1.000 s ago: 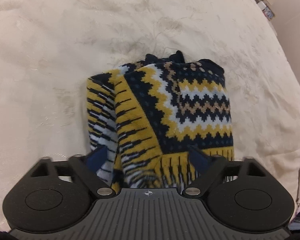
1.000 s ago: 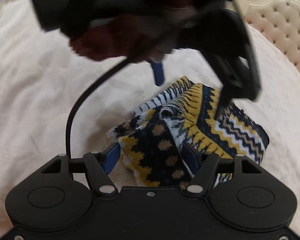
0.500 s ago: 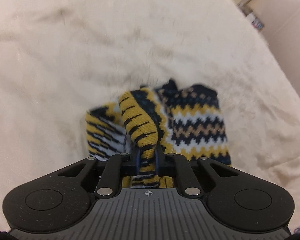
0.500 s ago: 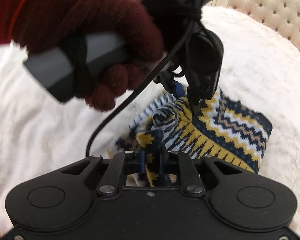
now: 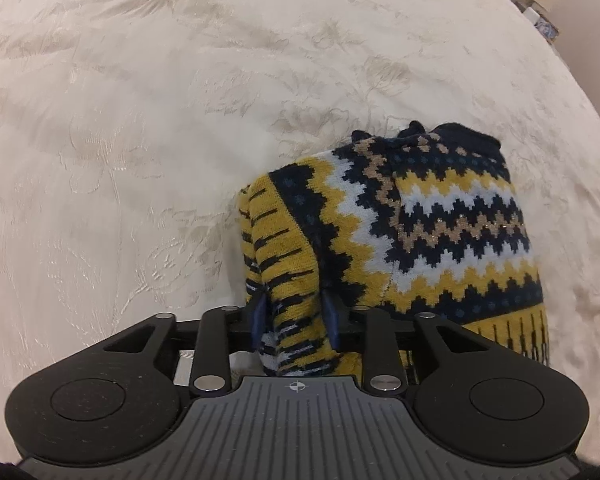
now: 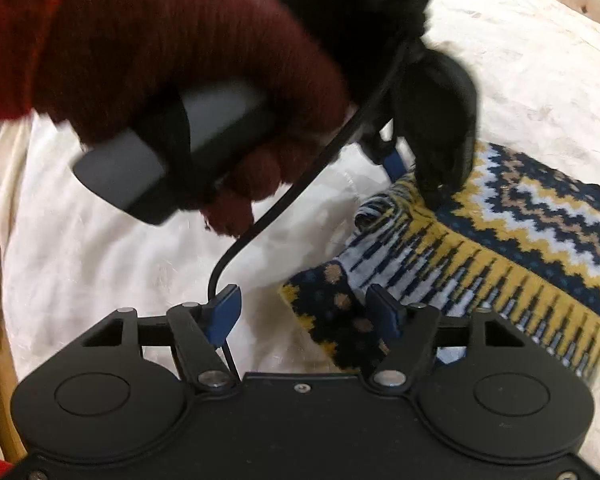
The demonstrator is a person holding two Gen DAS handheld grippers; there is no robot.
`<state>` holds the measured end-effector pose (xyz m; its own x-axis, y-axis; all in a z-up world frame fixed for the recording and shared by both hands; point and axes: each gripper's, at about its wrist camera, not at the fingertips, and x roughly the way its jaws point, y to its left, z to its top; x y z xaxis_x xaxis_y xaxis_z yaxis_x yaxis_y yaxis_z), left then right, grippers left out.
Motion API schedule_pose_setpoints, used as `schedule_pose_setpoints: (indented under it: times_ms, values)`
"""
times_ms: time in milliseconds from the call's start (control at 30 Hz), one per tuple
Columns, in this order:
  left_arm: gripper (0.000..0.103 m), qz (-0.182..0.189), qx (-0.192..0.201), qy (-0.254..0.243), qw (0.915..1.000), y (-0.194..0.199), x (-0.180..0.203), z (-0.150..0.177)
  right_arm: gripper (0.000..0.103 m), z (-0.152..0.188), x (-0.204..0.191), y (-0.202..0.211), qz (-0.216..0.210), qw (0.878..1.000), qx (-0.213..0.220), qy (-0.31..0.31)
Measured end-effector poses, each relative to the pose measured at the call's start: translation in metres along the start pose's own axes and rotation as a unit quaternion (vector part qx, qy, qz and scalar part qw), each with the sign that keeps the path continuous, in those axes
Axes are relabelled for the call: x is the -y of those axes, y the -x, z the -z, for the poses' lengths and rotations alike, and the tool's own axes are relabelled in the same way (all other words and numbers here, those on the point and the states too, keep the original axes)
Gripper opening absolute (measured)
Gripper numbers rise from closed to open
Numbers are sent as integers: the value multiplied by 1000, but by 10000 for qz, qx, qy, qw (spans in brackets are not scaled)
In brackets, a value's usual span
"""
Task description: Fold small clothes
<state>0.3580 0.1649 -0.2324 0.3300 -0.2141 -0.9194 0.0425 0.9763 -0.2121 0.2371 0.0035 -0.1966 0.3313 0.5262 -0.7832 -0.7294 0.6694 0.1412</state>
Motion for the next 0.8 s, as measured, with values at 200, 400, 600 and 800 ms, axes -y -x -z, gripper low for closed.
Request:
schedule_pose_setpoints:
  times_ms: [200,400,600,800]
  values:
    - [64,59,466,-142,9988,37,6,2,80,16,24,46,97,9957,544,-743]
    - [66,228,740,-485,9958,56,42,10,82,31,72,80,673,9823,825,-1543]
    - [66,315,408,-707,9962,35,67,35,82,50,129,84,1205,9584,735,-2479]
    - [67,82,320,-1022,9942,19,66,64,82,59,173,89,1286,9367,765,-3167]
